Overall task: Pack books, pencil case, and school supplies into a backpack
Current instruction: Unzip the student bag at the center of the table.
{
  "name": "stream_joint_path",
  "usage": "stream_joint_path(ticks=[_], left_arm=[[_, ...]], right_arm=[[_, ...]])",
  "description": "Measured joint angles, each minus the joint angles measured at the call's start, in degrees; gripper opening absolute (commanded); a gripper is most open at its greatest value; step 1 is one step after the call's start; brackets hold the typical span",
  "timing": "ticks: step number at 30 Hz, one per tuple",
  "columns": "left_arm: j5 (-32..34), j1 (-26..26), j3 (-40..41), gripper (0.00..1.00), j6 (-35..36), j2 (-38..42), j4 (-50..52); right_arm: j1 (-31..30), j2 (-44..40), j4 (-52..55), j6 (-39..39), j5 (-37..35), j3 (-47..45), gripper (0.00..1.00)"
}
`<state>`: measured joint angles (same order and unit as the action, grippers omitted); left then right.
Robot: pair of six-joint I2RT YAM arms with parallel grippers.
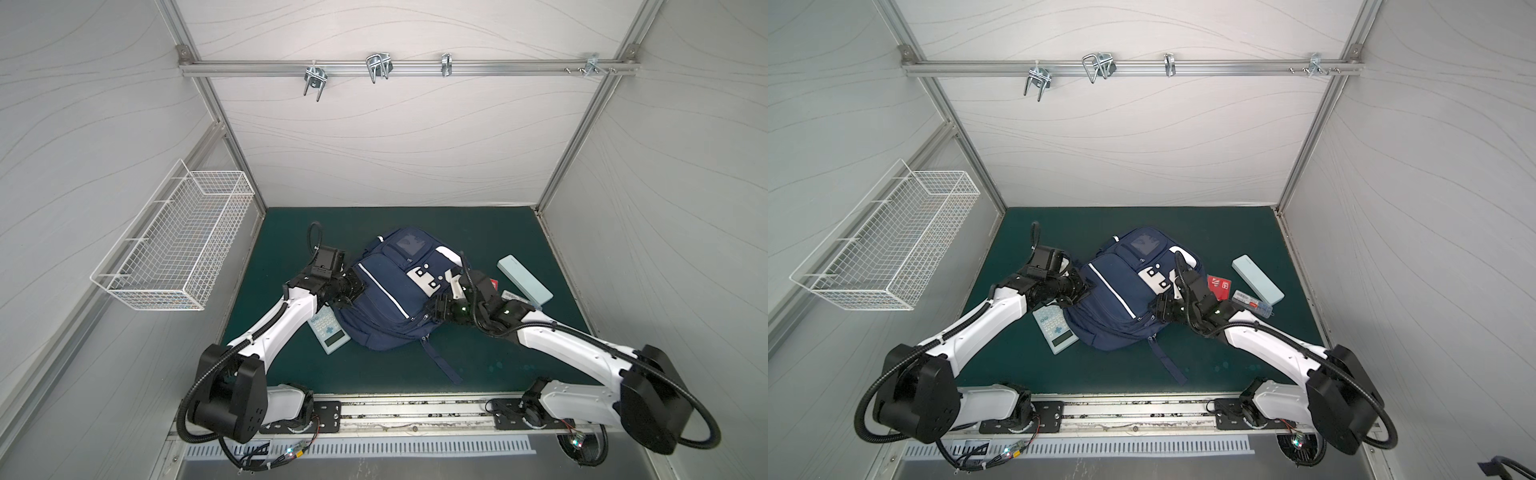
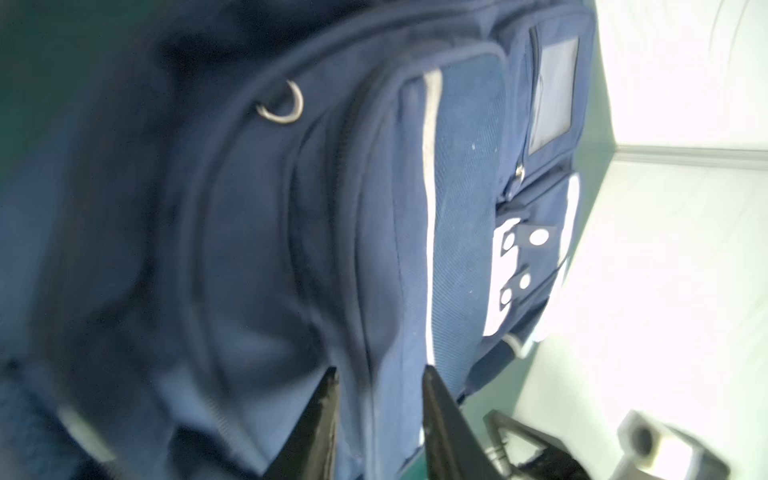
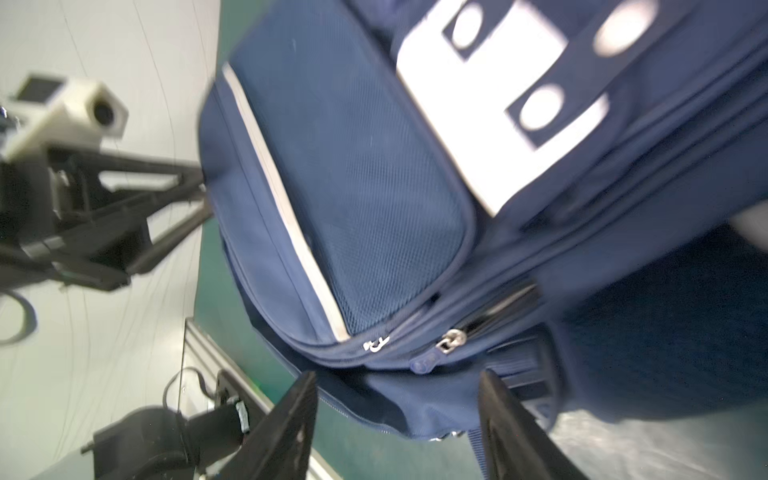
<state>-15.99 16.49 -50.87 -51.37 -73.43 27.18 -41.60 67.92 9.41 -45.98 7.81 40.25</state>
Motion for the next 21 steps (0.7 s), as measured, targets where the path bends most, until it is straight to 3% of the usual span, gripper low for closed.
stream_joint_path(ticks=[3,6,11,18,21], left_arm=[[6.5,4.0,-2.1,0.46,2.6,3.0,4.7],[12.4,12.7,-3.3,0.45,4.3,6.1,6.5],[15.2,25.9,-2.8,0.38,5.7,7.6,5.2],[14.6,29.2,2.1,0.32,6.2,6.6,1.8],[14.3,29.3,3.4,0.29,6.3,6.7,1.2]], right_arm=[[2.3,0.1,3.4,-0.2,-0.7,0.9,0.58],[3.3,2.4,6.3,-0.7,-0.8,1.9,0.54],[3.4,6.3,8.8,-3.7,-0.9,3.0,0.58],[3.9,8.0,4.2,-8.0,0.2,0.3,0.51],[4.3,10.3,1.7,-8.2,1.0,0.4,0.52]])
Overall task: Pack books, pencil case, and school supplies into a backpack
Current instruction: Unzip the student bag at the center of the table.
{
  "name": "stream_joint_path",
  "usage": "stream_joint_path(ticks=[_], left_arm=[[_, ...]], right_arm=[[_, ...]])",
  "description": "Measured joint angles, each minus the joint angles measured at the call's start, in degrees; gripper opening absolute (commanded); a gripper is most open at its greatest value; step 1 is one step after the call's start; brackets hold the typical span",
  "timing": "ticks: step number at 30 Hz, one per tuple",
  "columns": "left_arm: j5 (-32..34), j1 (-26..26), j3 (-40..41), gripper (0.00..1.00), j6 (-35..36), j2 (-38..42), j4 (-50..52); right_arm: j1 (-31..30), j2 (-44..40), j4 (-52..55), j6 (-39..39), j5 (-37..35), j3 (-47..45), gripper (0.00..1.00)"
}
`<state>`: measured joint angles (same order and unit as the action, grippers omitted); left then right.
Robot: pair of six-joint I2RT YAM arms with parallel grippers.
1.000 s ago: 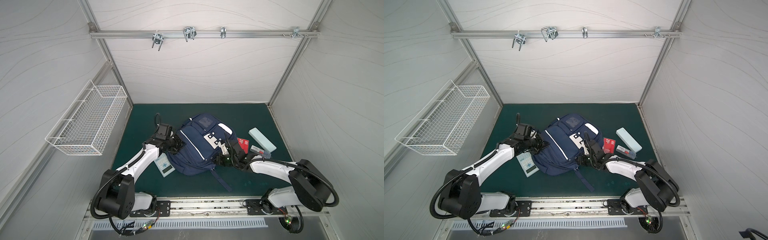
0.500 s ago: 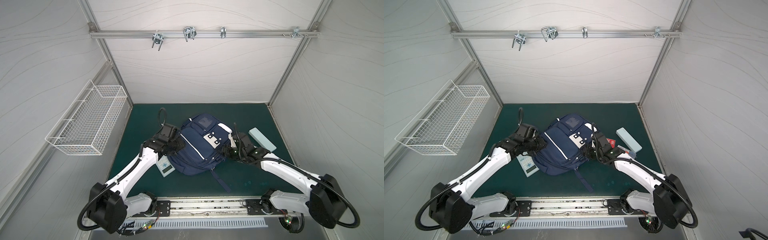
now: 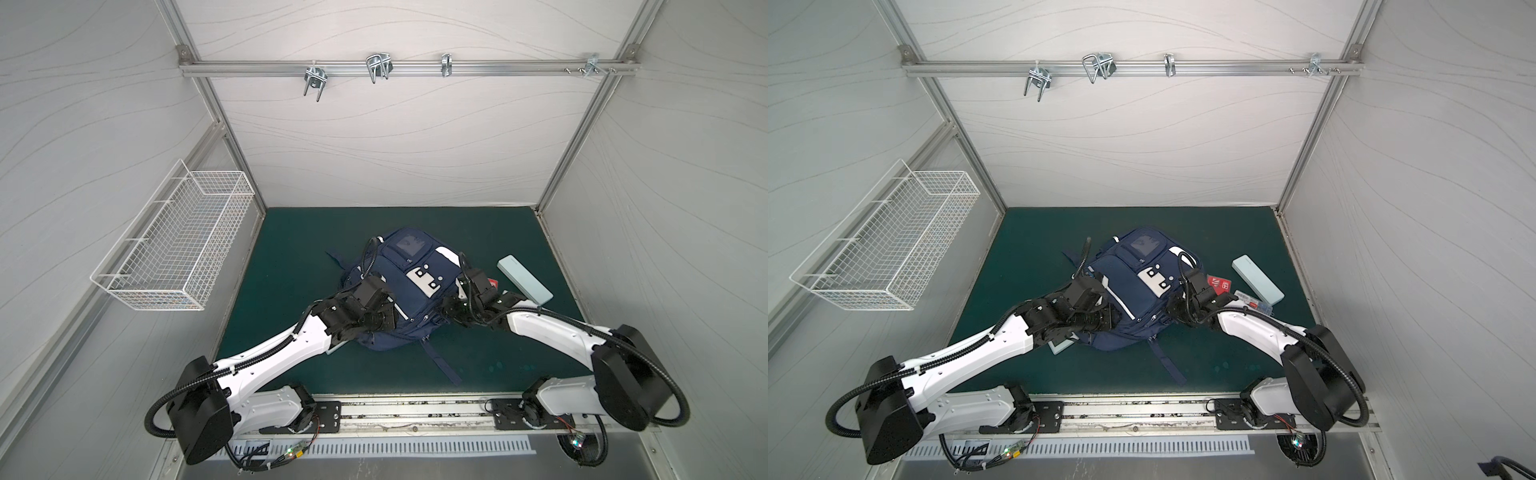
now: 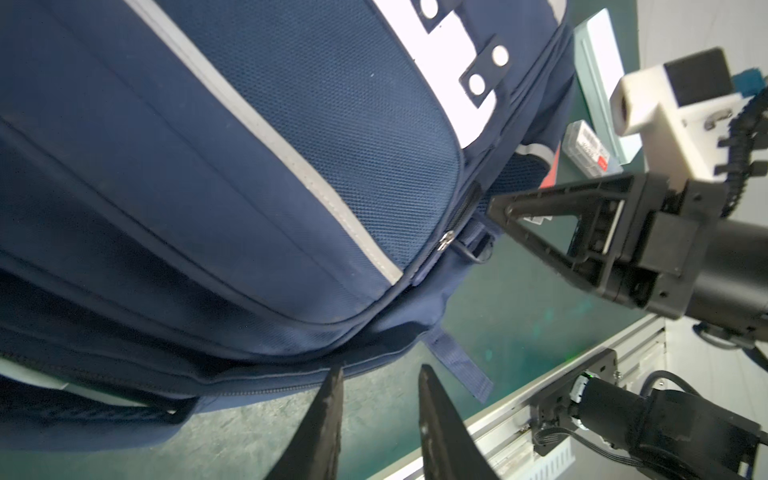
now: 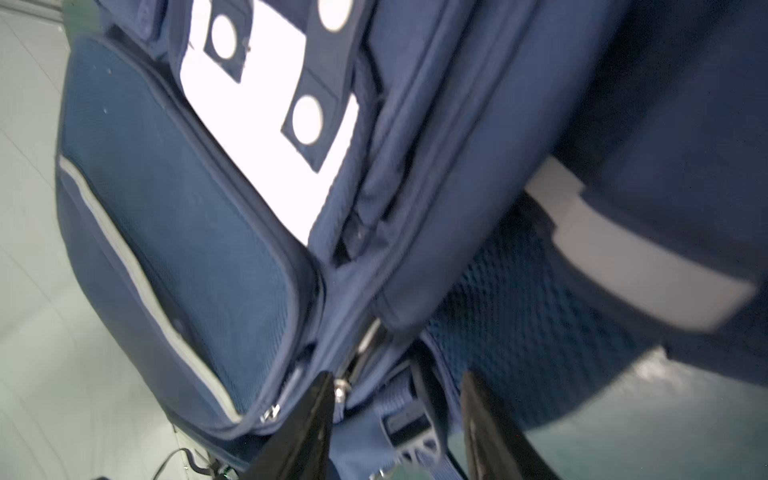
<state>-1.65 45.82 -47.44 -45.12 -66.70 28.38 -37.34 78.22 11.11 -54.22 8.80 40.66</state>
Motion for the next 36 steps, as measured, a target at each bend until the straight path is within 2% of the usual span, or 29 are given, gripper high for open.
stream_joint_path(ticks=[4,9,10,11,12,16,23,31,36], left_arm=[[-0.2,0.0,0.5,0.27,0.2,0.5,-0.9],[-1.1,0.0,0.8,0.25,0.4,-0.2,-3.5],[-1.4,0.0,0.8,0.26,0.4,-0.5,-4.0],[-1.8,0.0,0.8,0.26,0.4,-1.0,-4.4],[-2.0,0.0,0.9,0.27,0.5,-1.3,-4.9],[-2.3,0.0,0.9,0.32,1.1,-2.3,-6.1],[-3.4,0.1,0.8,0.43,2.2,-4.4,-8.4],[-3.5,0.1,0.6,0.43,2.9,-8.6,-12.0],[-3.2,0.2,-0.4,0.39,3.3,-11.9,-12.8]], right_arm=[[0.0,2.3,-2.8,-0.5,0.3,0.3,0.58],[0.3,8.0,-7.4,-1.5,2.1,1.4,0.55],[0.4,9.0,-8.2,-1.6,2.4,1.6,0.5],[0.5,10.1,-8.9,-1.9,2.9,1.9,0.39],[0.7,11.1,-9.2,-2.0,3.3,2.4,0.23],[0.9,13.7,-10.0,-3.7,5.7,5.8,0.0],[0.5,12.0,-11.5,-7.3,7.8,8.2,0.0],[-1.8,8.3,-10.6,-9.9,7.6,9.9,0.0],[-3.0,8.2,-10.1,-11.0,6.2,10.0,0.0]])
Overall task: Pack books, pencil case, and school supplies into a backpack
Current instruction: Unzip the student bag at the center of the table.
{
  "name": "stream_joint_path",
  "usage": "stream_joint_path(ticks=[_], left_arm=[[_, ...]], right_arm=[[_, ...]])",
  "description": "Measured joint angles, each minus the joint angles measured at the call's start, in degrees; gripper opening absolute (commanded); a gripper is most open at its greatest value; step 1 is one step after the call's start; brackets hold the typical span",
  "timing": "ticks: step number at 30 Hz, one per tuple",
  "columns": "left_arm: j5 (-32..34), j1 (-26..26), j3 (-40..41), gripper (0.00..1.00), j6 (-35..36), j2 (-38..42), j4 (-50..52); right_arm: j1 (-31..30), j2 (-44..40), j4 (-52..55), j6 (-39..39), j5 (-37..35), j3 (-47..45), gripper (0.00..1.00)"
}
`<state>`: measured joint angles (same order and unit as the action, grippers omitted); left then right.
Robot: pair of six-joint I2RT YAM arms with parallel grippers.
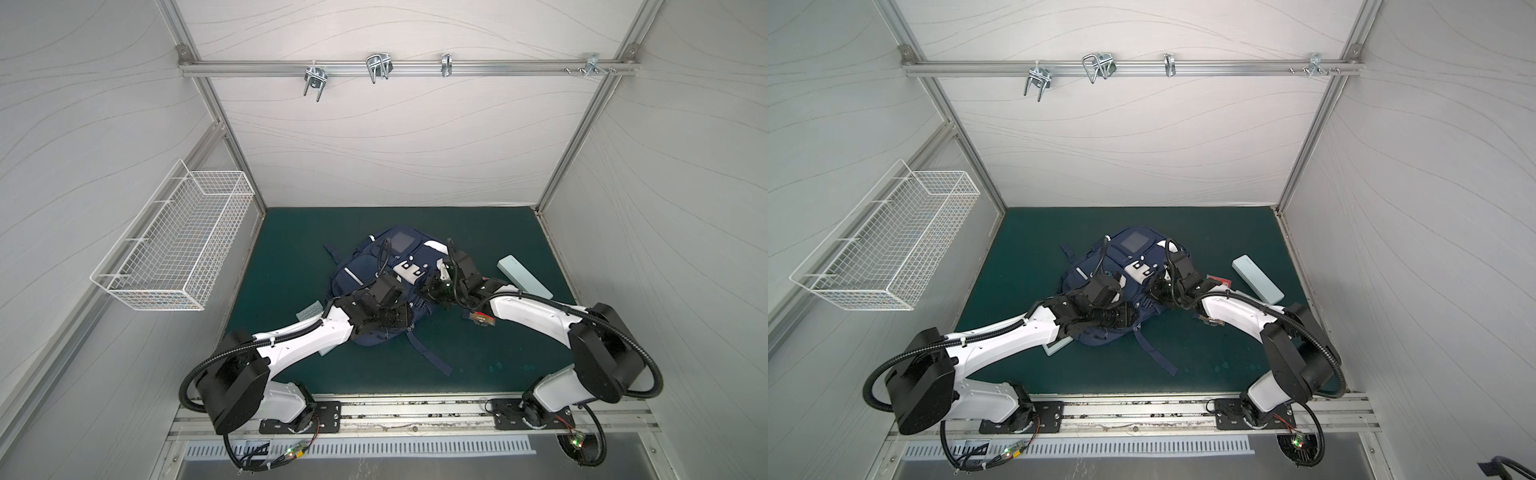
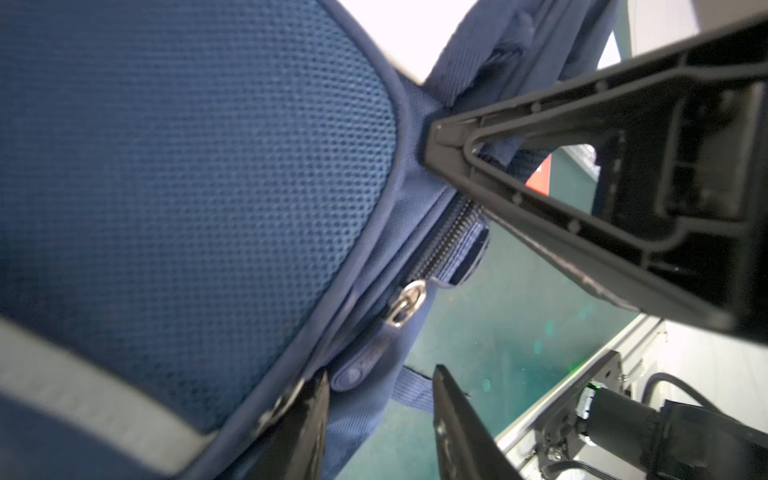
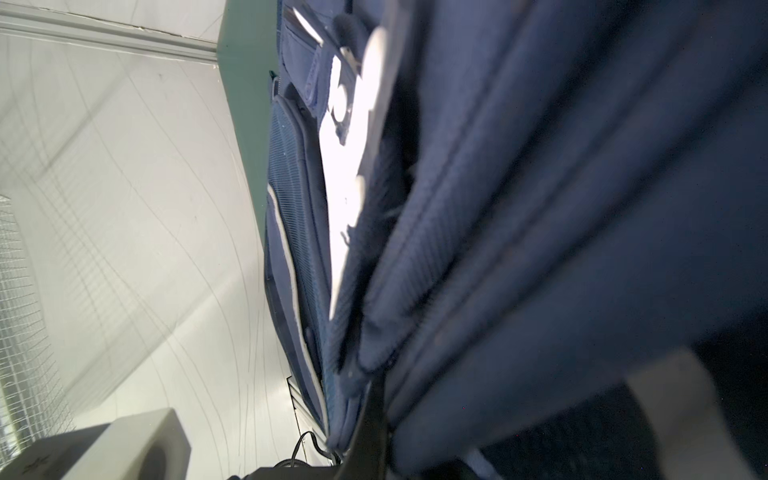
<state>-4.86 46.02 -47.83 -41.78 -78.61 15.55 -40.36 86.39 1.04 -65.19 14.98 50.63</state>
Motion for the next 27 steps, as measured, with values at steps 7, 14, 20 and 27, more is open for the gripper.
stream_joint_path(ticks=[7,14,20,27], left_arm=[[3.1,0.5,-1.4,0.32,1.1,-0.3,0.5],[4.3,0.6,-2.4,0.22,1.2,-1.9,0.4],[4.7,0.6,-2.4,0.15,1.0,-2.2,-0.1],[2.2,0.6,-0.1,0.17,-1.0,-2.1,-4.3]], right_arm=[[-1.1,-0.7,0.1,-1.0,-1.6,0.1,0.0],[-1.6,-1.2,0.3,-1.4,-2.4,0.1,0.0],[-1.6,-2.0,1.0,-1.4,-3.0,0.1,0.0],[-1.6,-2.9,2.2,-1.4,-3.6,0.1,0.0]])
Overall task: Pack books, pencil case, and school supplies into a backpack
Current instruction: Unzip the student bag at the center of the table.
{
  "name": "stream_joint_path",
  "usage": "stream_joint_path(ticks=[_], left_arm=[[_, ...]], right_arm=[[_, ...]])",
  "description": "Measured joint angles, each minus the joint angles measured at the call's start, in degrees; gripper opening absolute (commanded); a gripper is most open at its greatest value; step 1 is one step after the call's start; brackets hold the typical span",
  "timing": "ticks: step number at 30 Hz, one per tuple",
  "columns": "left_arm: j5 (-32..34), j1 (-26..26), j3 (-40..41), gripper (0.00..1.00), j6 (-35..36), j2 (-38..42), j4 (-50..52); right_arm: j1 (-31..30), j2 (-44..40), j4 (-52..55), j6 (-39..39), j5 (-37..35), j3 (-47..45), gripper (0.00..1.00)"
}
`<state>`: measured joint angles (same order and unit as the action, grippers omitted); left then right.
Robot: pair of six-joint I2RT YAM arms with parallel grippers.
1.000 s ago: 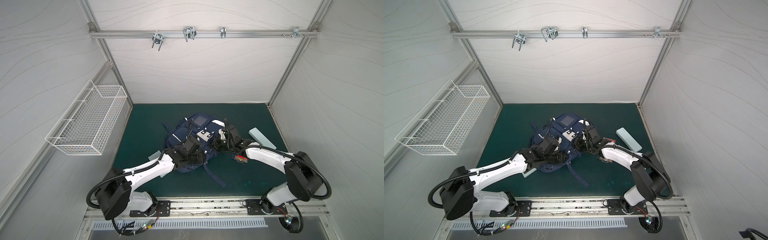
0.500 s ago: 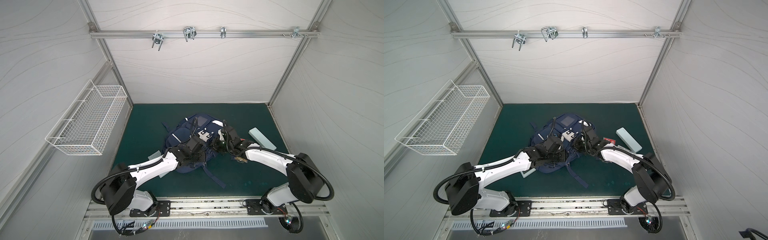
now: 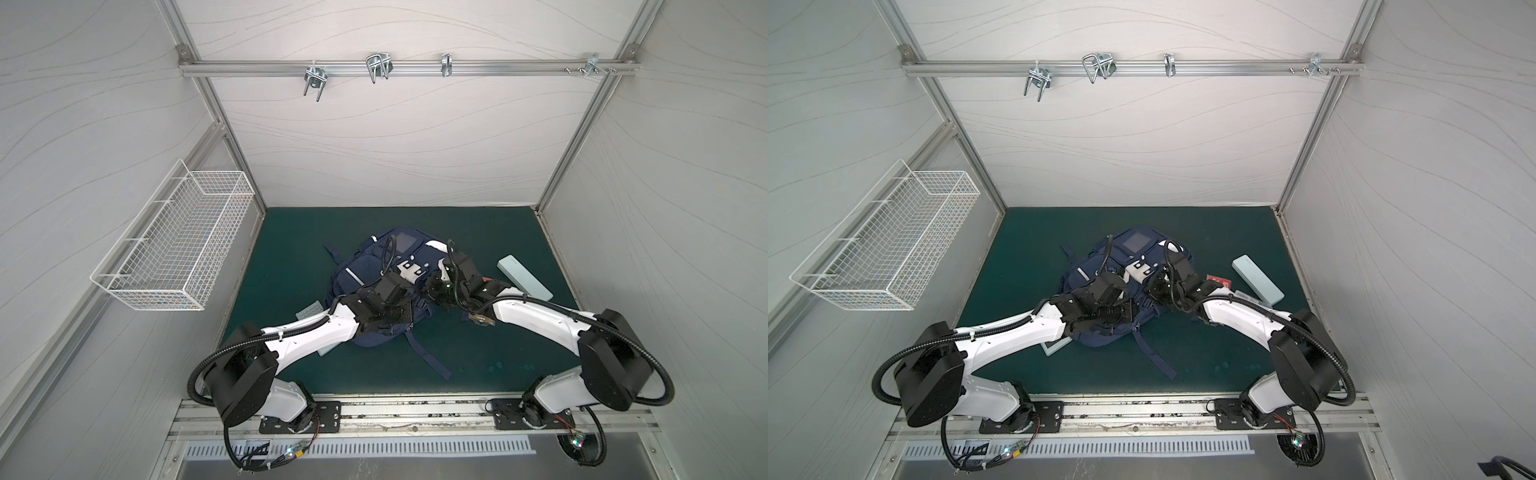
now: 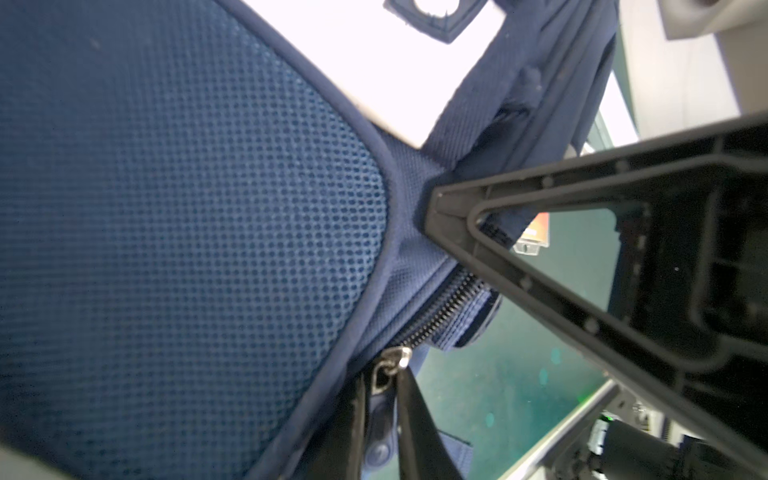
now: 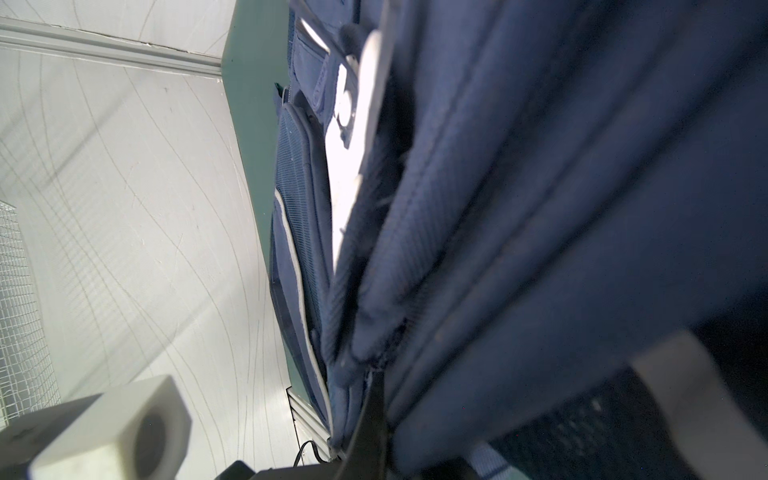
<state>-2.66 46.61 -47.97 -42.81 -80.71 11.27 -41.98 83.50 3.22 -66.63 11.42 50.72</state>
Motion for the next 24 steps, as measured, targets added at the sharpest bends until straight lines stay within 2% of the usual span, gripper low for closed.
stream_joint_path(ticks=[3,6,12,17,24], left_arm=[[-1.6,0.0,2.0,0.13,-1.6,-0.1,-2.5],[-2.5,-0.1,2.7,0.0,-2.8,-0.2,-4.2],[-2.6,0.0,2.9,0.0,-3.9,0.4,-4.5],[-1.6,0.3,2.9,0.0,-3.7,3.9,-1.1],[2.6,0.7,3.0,0.0,-2.0,10.6,6.9]], right_arm=[[0.0,-0.2,0.3,0.0,0.2,0.0,0.0],[0.0,-0.2,0.4,0.0,0.2,0.0,0.0],[0.0,-1.2,1.3,0.2,0.0,0.0,0.0],[0.6,-2.7,2.4,1.5,0.3,0.0,0.0],[5.2,-3.5,3.6,3.9,5.9,0.1,0.0]])
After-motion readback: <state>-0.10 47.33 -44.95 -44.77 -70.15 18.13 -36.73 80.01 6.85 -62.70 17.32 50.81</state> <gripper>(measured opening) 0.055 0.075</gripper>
